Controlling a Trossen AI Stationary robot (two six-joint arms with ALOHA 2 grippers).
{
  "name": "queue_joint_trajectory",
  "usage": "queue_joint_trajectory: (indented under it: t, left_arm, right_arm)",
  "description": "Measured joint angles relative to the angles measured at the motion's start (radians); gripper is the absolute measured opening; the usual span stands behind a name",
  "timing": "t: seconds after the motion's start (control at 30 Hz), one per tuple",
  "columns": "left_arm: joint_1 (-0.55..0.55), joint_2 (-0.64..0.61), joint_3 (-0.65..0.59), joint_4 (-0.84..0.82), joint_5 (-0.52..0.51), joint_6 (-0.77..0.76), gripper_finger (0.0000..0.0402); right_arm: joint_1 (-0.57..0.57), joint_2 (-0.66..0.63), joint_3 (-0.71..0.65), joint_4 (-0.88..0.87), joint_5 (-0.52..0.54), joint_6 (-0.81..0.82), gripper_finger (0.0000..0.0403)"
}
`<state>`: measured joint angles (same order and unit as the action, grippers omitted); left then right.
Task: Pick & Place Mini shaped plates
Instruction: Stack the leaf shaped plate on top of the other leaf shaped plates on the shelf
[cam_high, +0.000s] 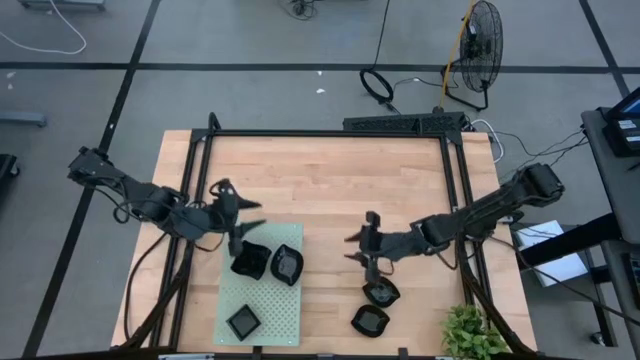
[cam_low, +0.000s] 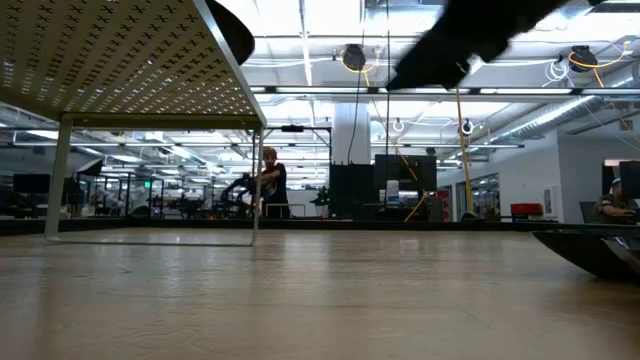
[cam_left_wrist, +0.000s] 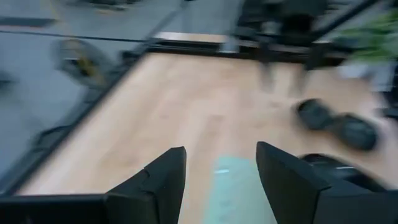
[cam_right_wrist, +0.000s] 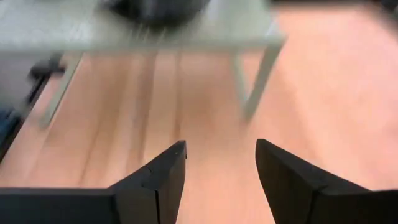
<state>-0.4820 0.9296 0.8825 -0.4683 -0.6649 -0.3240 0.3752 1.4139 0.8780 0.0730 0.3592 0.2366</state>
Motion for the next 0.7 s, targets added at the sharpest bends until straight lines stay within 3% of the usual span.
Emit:
queue_joint_trajectory:
  t: [0.17,0.43,0.7]
  left_arm:
    - [0.002,-0.025,0.000,-0.046,-0.110,-0.006,0.0200]
    - [0.002,-0.025,0.000,-0.117,-0.040,0.002,0.0200]
    - [0.003,-0.019,-0.008,-0.176,-0.041,0.025,0.0200]
  right_arm:
    - [0.040,0.042,0.000,-0.143,-0.029,0.133,0.0183]
    - [0.168,0.109,0.000,-0.319,-0.076,0.461,0.0183]
    - [0.252,0.118,-0.001,-0.355,-0.020,0.563,0.0183]
